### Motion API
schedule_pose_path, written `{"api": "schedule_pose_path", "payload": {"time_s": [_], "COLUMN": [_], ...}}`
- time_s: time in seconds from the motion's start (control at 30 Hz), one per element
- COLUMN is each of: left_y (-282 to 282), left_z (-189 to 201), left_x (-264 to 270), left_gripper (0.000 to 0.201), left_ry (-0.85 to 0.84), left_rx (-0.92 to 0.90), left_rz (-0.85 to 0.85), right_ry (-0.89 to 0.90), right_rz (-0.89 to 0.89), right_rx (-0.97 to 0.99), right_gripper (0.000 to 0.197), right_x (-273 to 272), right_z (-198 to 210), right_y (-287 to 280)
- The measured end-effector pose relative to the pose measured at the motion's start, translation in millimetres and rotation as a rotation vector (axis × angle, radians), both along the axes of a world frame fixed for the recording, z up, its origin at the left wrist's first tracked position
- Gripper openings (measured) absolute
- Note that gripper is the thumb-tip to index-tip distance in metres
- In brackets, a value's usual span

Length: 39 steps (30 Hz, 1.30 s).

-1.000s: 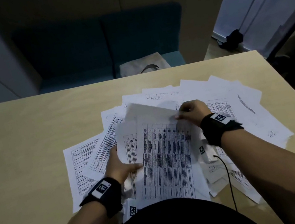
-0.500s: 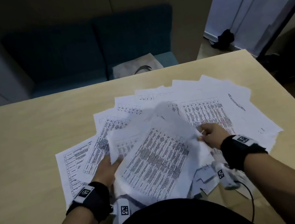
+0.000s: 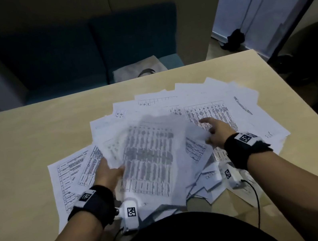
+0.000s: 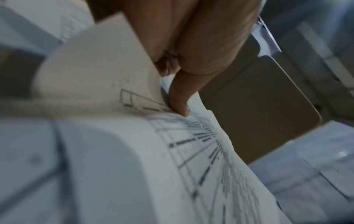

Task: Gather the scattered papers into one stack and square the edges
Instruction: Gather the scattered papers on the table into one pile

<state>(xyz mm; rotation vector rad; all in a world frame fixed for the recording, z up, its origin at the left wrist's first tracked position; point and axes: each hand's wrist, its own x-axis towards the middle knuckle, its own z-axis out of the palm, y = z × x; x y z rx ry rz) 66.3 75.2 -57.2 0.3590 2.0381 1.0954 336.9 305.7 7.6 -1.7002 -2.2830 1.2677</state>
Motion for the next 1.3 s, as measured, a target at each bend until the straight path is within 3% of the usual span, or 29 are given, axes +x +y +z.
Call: {"api": "schedule_pose_path", "payload": {"time_s": [0.07, 0.2, 0.23, 0.33, 0.47, 0.5, 0.6, 0.7, 0.77, 0.8, 0.87, 0.93, 1.03, 1.13, 1.3], "left_y": [-4.4, -1.9, 1.8, 13.0, 22.7, 23.4, 23.3, 25.0, 26.7, 26.8, 23.9, 18.1, 14.6, 16.4, 13.3], "left_z": [5.2, 3.2, 5.0, 10.3, 18.6, 22.2, 32.9, 44.1, 45.2, 43.0, 32.1, 22.2, 8.5, 3.1, -7.0], "left_x": [6.0, 26.0, 33.0, 54.5, 72.0, 74.0, 72.7, 78.5, 80.8, 79.1, 72.1, 62.0, 51.2, 53.1, 52.6], "left_gripper": [0.046, 0.03, 0.03, 0.037, 0.034, 0.042, 0.096, 0.079, 0.056, 0.043, 0.022, 0.029, 0.036, 0.033, 0.039], "left_ry": [-0.001, -0.025, -0.003, 0.084, 0.11, 0.107, 0.034, -0.082, -0.12, -0.1, -0.075, -0.069, -0.074, -0.051, -0.08], "left_rx": [-0.008, -0.049, -0.081, -0.106, -0.084, -0.04, 0.086, 0.113, 0.11, 0.122, 0.1, 0.06, 0.02, -0.006, -0.011], "left_rz": [0.091, 0.113, 0.09, -0.036, -0.075, -0.039, 0.085, 0.025, -0.01, 0.008, 0.087, 0.121, 0.11, 0.112, 0.149], "right_ry": [-0.024, -0.102, -0.084, 0.009, 0.221, 0.289, 0.515, 0.588, 0.537, 0.461, 0.168, -0.141, -0.358, -0.392, -0.42], "right_rz": [-0.074, 0.161, 0.175, 0.087, -0.017, -0.072, -0.135, -0.099, -0.084, -0.11, -0.235, -0.356, -0.367, -0.421, -0.413], "right_rx": [-0.006, -0.258, -0.285, -0.242, -0.211, -0.229, -0.303, -0.373, -0.354, -0.255, 0.048, 0.207, 0.077, -0.013, -0.106], "right_gripper": [0.063, 0.025, 0.024, 0.05, 0.034, 0.034, 0.029, 0.024, 0.02, 0.024, 0.057, 0.095, 0.132, 0.135, 0.118], "right_x": [8.9, 16.7, 16.0, 5.0, -12.9, -13.6, -6.1, 3.9, 8.3, 11.6, 25.3, 44.3, 58.3, 53.0, 47.0], "right_z": [-6.6, -17.8, -16.9, -18.3, -17.5, -17.1, -16.0, -20.5, -16.6, -14.1, -13.0, -10.8, -14.6, -24.4, -24.3], "right_y": [-4.3, -27.4, -33.2, -40.2, -51.5, -50.6, -39.5, -28.2, -22.6, -17.0, 2.9, 21.9, 35.3, 42.4, 49.8]}}
